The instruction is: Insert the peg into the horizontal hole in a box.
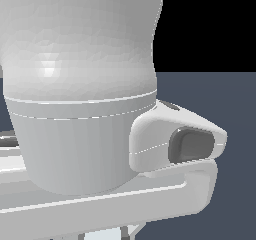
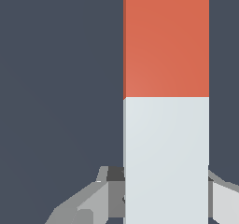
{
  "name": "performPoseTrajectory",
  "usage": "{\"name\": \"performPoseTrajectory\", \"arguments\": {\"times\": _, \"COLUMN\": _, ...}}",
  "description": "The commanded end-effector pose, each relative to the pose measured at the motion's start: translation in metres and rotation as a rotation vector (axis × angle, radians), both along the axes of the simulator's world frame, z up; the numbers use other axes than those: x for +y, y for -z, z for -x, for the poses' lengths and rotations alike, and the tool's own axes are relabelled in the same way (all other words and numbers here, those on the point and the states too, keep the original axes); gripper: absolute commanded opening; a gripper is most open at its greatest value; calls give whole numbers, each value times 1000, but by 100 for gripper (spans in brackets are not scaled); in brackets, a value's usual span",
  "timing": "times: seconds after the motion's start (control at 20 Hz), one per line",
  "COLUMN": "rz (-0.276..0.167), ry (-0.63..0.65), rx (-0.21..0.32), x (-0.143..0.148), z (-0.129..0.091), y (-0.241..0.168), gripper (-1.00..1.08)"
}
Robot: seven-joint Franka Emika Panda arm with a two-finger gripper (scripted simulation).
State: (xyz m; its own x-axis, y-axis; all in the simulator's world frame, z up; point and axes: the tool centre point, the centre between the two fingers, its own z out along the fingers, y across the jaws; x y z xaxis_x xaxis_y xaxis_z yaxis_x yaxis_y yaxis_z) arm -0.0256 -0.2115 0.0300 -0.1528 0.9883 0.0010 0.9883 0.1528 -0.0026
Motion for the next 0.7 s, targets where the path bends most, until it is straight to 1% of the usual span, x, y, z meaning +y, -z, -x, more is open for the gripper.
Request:
{"name": "performPoseTrajectory", "arguments": {"times": 0.0, "rz": 0, "ry": -5, "rx": -3, "x": 29, "z": -6, "y": -7, "gripper": -100}}
{"name": "performPoseTrajectory", "arguments": {"times": 0.4, "rz": 1, "ry": -17, "rx": -3, "x": 129, "z": -23, "y": -28, "gripper": -100}}
{"name": "performPoseTrajectory", "arguments": {"times": 0.65, "rz": 1, "ry": -22, "rx": -3, "x": 172, "z": -32, "y": -37, "gripper": -100}}
